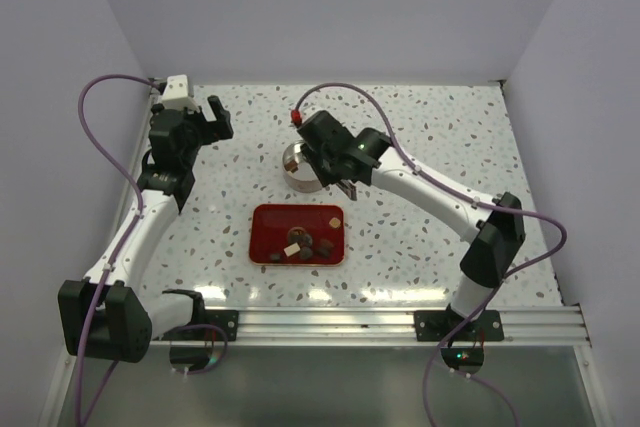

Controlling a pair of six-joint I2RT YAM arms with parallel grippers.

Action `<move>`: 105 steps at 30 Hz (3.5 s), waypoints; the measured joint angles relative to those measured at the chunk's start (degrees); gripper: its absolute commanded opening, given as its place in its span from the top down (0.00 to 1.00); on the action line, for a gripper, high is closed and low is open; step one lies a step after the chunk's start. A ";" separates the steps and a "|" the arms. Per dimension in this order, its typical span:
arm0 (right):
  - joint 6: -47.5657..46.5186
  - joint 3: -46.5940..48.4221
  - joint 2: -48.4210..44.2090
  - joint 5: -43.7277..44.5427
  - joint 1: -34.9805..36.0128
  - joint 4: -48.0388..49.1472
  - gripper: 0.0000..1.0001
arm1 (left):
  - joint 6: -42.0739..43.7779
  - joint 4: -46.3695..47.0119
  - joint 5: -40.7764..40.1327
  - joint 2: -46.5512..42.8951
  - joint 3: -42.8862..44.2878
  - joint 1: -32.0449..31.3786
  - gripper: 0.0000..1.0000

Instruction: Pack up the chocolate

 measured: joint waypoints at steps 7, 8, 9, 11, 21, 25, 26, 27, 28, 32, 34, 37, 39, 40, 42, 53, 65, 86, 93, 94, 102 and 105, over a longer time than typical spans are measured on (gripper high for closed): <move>-1.14 0.02 -0.61 -2.01 -4.57 3.13 0.59 | 0.02 -0.04 -0.39 0.00 0.00 0.00 0.00; -1.27 0.02 -0.57 -2.56 -4.72 3.43 0.59 | 0.02 -0.04 -0.44 0.00 0.00 0.00 0.00; -1.44 0.02 -0.55 -3.02 -4.79 3.78 0.58 | 0.02 -0.04 -0.50 0.00 0.00 0.00 0.00; -1.68 0.02 -0.46 -3.34 -4.79 4.42 0.56 | 0.04 -0.09 -0.59 0.00 0.00 0.00 0.00; -2.12 -0.07 -0.20 -4.83 -4.83 5.35 0.56 | 0.07 -0.35 -0.61 0.00 0.00 0.00 0.00; -1.92 -2.38 -1.16 -6.34 -4.83 6.25 0.57 | 0.07 -0.79 -0.66 0.00 0.00 0.00 0.00; -1.75 -3.87 -1.86 -6.91 -4.81 6.47 0.58 | 0.07 -0.90 -0.66 0.00 0.00 0.00 0.00; -1.49 -5.70 -2.91 -7.72 -4.70 6.69 0.57 | 0.07 -0.94 -0.68 0.00 0.00 0.00 0.00; -1.16 -7.56 -4.07 -7.93 -4.44 6.54 0.57 | 0.07 -0.96 -0.72 0.00 0.00 0.00 0.00; 0.87 -14.25 -9.29 -8.15 -1.51 5.64 0.58 | 0.07 -0.98 -0.92 0.00 0.00 0.00 0.00; 2.38 -16.57 -11.80 -8.20 1.36 5.14 0.57 | 0.07 -1.01 -0.96 0.00 0.00 0.00 0.00; 4.90 -18.71 -14.93 -8.33 5.29 4.22 0.58 | 0.07 -1.03 -0.98 0.00 0.00 0.00 0.00; 6.43 -19.87 -16.31 -8.76 6.97 4.22 0.58 | 0.07 -1.03 -1.01 0.00 0.00 0.00 0.00; 7.26 -20.57 -16.90 -8.94 7.63 4.17 0.57 | 0.07 -1.07 -1.01 0.00 0.00 0.00 0.00; 8.83 -22.05 -17.44 -9.09 8.85 3.96 0.57 | 0.07 -1.20 -1.03 0.00 0.02 0.00 0.00; 13.16 -26.34 -17.38 -9.31 12.17 2.97 0.56 | 0.04 -1.97 -1.03 0.00 0.02 0.00 0.00; 13.75 -26.34 -15.13 -9.16 13.51 1.86 0.55 | 0.02 -2.29 -1.03 0.00 0.02 0.00 0.00; 13.73 -26.34 -13.22 -7.37 13.99 1.01 0.54 | 0.02 -2.51 -1.01 0.00 0.02 0.00 0.00; 13.66 -26.32 -12.61 -6.19 13.99 0.72 0.54 | 0.02 -2.54 -1.01 0.00 0.02 0.00 0.00; 13.62 -26.32 -12.37 -6.21 13.99 0.74 0.54 | 0.02 -2.54 -1.01 0.00 0.02 0.00 0.00; 13.49 -26.27 -10.93 -7.43 13.99 1.22 0.54 | 0.02 -2.54 -1.01 0.00 0.02 0.00 0.00; 13.51 -26.21 -10.73 -7.82 14.10 1.33 0.54 | 0.02 -2.54 -1.01 0.00 0.02 0.00 0.00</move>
